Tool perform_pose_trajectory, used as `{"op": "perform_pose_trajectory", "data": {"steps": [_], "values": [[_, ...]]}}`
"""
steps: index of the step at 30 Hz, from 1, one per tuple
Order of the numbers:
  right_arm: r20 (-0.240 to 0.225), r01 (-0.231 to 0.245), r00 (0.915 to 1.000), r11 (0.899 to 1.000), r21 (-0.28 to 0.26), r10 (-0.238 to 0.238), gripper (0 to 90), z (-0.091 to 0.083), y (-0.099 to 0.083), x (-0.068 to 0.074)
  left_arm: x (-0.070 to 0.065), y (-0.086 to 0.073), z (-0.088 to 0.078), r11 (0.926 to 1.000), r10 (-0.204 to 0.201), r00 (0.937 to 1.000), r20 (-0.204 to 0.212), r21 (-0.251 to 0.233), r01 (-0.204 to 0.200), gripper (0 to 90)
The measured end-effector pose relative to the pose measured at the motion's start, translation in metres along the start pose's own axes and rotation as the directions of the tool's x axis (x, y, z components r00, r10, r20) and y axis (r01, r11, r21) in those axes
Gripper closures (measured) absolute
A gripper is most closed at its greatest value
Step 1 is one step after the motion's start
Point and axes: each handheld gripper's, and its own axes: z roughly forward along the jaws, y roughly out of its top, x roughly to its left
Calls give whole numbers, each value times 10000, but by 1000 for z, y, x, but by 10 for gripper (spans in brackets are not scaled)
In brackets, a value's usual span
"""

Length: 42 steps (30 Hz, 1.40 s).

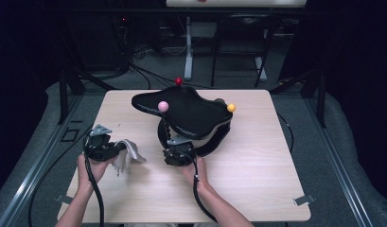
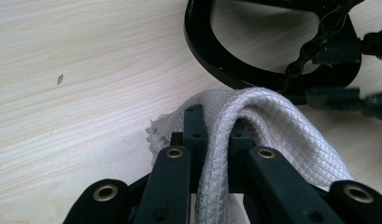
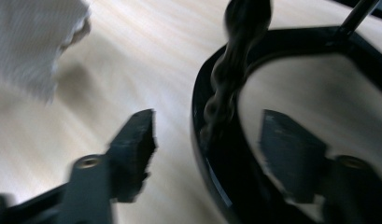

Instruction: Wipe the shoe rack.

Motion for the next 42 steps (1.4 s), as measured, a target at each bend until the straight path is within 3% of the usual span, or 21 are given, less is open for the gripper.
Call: {"op": "perform_pose_trajectory", "data": {"steps": [5, 10, 19, 31, 36, 39, 42], "values": [[380, -137, 9992, 9991, -403, 152, 569, 7, 11, 1, 0, -1, 1, 10000, -21, 10000, 13, 13, 21, 827], [813, -6, 9967, 9996, -275, 28, 726, 10, 12, 3, -1, -1, 0, 10000, 15, 10000, 30, 41, -15, 827], [733, -48, 9973, 9992, -408, 78, 743, 5, 9, -2, -1, -1, 0, 10000, 40, 10000, 25, 67, -40, 828], [346, -383, 9986, 9984, -413, 397, 743, -15, -8, -21, -3, -1, 2, 10000, -1, 10000, 37, 91, 1, 828], [347, -604, 9975, 9969, -494, 622, 703, -19, -13, -25, -6, 0, 3, 9999, 105, 9999, 103, 109, -106, 828], [575, -734, 9954, 9957, -565, 766, 664, -18, -15, -24, -7, 0, 3, 9999, 141, 9999, 87, 93, -142, 828], [518, -597, 9966, 9942, -890, 645, 733, -14, -18, -21, -6, -1, 3, 9999, 83, 9999, 117, 125, -85, 828]]}}
